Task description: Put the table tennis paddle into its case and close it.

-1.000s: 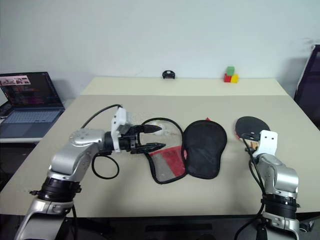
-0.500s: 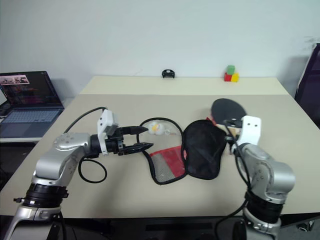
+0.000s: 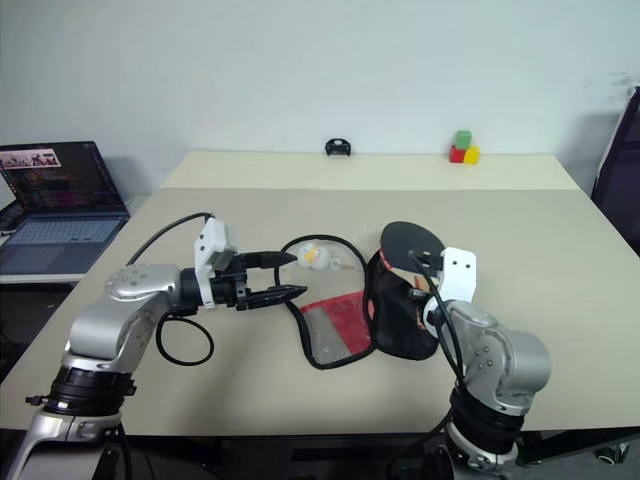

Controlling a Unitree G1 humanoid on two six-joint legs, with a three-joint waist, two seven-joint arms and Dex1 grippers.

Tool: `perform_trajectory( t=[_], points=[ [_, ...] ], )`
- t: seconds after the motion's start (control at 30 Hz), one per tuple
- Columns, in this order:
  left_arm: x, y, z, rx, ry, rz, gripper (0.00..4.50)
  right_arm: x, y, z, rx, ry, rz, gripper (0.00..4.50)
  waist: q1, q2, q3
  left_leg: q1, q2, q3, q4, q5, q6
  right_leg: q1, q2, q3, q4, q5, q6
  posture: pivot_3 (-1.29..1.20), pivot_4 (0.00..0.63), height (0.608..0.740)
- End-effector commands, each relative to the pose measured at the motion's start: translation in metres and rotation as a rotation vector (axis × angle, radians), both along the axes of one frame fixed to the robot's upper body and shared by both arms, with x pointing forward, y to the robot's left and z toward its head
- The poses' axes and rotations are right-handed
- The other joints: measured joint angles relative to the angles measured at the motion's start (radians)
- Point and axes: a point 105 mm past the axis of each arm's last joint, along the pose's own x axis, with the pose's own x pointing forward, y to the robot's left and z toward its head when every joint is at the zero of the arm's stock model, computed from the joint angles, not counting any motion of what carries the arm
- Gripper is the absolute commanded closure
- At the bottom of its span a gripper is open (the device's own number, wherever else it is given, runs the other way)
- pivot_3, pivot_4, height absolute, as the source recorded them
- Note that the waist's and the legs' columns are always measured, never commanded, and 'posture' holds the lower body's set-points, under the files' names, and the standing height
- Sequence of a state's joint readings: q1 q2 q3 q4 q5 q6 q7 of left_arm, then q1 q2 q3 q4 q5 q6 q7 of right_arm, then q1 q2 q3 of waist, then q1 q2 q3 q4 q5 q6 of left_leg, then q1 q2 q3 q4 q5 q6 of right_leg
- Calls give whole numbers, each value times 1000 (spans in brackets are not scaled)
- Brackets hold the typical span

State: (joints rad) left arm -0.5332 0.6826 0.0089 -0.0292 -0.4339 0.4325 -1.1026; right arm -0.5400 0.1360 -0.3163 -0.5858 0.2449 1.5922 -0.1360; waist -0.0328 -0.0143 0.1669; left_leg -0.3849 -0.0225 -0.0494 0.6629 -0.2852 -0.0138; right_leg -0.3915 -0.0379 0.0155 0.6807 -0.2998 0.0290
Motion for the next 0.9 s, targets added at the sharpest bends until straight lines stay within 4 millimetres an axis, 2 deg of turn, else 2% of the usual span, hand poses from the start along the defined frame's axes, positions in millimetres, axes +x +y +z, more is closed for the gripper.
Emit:
perform_trajectory(
  t=[0.03,0.3,0.5,0.8,0.9],
  points=[
    [-3,1,13,-5,-47,-6,954,-2,8,5,2,-43,13,3405,0,0,0,0,0,0,0,0,0,0,0,0,0,0,0,0,150,740],
    [-3,1,13,-6,-48,-7,954,5,6,-2,-24,-40,-1,3405,0,0,0,0,0,0,0,0,0,0,0,0,0,0,0,0,150,740],
    [-4,1,13,-8,-48,-6,954,5,13,-5,-30,-34,26,3405,-1,0,0,0,0,0,0,0,0,0,0,0,0,0,0,0,150,740],
    [-4,3,12,-7,-47,1,954,-2,22,-4,-20,-39,69,407,-1,0,0,0,0,0,0,0,0,0,0,0,0,0,0,0,150,740],
    [-4,5,11,-9,-45,12,954,-5,27,8,22,-79,110,407,-1,0,0,0,0,0,0,0,0,0,0,0,0,0,0,0,150,740]
  ],
)
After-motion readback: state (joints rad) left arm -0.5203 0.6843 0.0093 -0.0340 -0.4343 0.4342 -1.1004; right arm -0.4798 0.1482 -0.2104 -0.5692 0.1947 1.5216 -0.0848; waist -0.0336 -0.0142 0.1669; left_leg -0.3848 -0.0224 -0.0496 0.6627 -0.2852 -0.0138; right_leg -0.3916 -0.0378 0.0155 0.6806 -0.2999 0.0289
